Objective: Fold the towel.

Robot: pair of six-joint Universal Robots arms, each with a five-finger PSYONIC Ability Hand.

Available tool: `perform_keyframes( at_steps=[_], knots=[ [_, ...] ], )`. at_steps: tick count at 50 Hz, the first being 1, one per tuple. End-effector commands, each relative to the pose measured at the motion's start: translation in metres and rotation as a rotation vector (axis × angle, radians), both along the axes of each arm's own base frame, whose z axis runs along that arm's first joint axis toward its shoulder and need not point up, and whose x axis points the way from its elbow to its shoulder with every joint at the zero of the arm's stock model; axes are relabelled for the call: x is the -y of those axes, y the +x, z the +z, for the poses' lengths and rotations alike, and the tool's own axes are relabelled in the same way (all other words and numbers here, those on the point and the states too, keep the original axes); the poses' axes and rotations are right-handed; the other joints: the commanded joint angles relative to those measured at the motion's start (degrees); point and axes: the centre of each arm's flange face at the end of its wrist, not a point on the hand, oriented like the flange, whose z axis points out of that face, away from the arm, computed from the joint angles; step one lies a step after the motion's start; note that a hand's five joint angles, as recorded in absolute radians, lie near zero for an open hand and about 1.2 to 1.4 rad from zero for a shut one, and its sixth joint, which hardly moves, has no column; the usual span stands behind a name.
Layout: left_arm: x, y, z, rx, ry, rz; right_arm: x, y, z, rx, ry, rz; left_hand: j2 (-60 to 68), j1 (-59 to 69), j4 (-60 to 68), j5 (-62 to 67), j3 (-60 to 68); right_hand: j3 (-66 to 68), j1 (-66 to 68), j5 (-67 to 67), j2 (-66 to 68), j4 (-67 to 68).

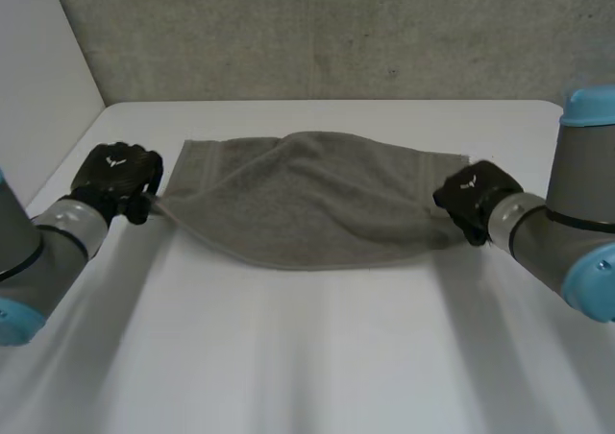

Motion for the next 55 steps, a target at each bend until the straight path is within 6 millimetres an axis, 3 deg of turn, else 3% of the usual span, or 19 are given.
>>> perform_keyframes(
  at_steps=[1, 8, 9, 10, 11, 12, 18, 21, 26, 30, 34, 42, 55],
  knots=[
    [-0.016, 0.02, 0.008, -0.022, 0.005, -0.013, -0.006, -0.026, -0.007, -0.026, 0.151, -0.07, -6.6, -3.5, -7.0, -15.8, -8.8, 3.0, 4.0, 2.6, 4.3, 3.6],
    [-0.017, 0.018, 0.009, -0.031, 0.007, -0.029, 0.011, -0.025, -0.028, -0.01, 0.23, -0.114, -6.6, -3.5, -7.0, -15.8, -8.8, 0.1, 1.1, -0.4, 1.4, 0.7],
    [-0.018, 0.017, 0.009, -0.031, 0.007, -0.033, 0.017, -0.024, -0.029, 0.012, 0.234, -0.13, -6.6, -3.5, -7.0, -15.8, -8.8, -16.4, -15.4, -16.9, -15.2, -15.8],
    [-0.018, 0.017, 0.009, -0.031, 0.007, -0.033, 0.017, -0.024, -0.029, 0.012, 0.234, -0.13, -6.6, -3.5, -7.0, -15.8, -8.8, -16.6, -15.6, -17.0, -15.3, -16.0],
    [-0.017, 0.016, 0.009, -0.031, 0.004, -0.036, 0.022, -0.023, -0.028, 0.041, 0.227, -0.145, -6.6, -3.5, -7.0, -15.8, -8.8, -38.7, -37.7, -39.2, -37.5, -38.1],
    [-0.016, 0.015, 0.009, -0.031, 0.003, -0.038, 0.026, -0.022, -0.025, 0.075, 0.218, -0.161, -6.6, -3.5, -7.0, -15.8, -8.8, -47.6, -46.6, -48.1, -46.4, -47.0],
    [-0.014, 0.015, 0.006, -0.03, 0.006, -0.038, 0.033, -0.021, -0.016, 0.158, 0.183, -0.192, -6.6, -3.5, -7.0, -15.8, -8.8, -57.1, -56.1, -57.6, -55.9, -56.5],
    [-0.012, 0.015, 0.007, -0.031, 0.001, -0.038, 0.03, -0.02, -0.002, 0.188, 0.127, -0.18, -6.6, -3.5, -7.0, -15.8, -8.8, -59.1, -58.1, -59.6, -57.9, -58.5],
    [-0.008, 0.015, 0.013, -0.031, -0.022, -0.034, 0.006, -0.017, 0.016, 0.245, 0.018, -0.049, -6.6, -3.5, -7.0, -15.8, -8.8, -58.3, -57.3, -58.8, -57.0, -57.7],
    [-0.004, 0.014, 0.018, -0.028, -0.038, -0.032, -0.016, -0.017, 0.018, 0.232, -0.001, 0.027, -6.6, -3.5, -7.0, -15.8, -8.8, -58.1, -57.1, -58.6, -56.9, -57.5],
    [0.008, 0.015, 0.027, -0.039, -0.06, -0.011, -0.045, -0.022, 0.01, 0.171, -0.002, 0.074, -6.6, -3.5, -7.0, -15.8, -8.8, -57.3, -56.3, -57.7, -56.0, -56.7],
    [0.029, 0.02, 0.032, -0.053, -0.03, 0.074, -0.078, -0.031, -0.017, 0.094, 0.036, 0.104, -6.6, -3.5, -7.0, -15.8, -8.8, -53.2, -52.3, -53.7, -52.0, -52.7],
    [0.034, 0.018, 0.025, -0.109, 0.043, 0.087, -0.088, -0.047, -0.049, 0.098, -0.035, 0.075, -6.6, -3.5, -7.0, -15.8, -8.8, -55.8, -54.8, -56.2, -54.5, -55.2]
  ],
)
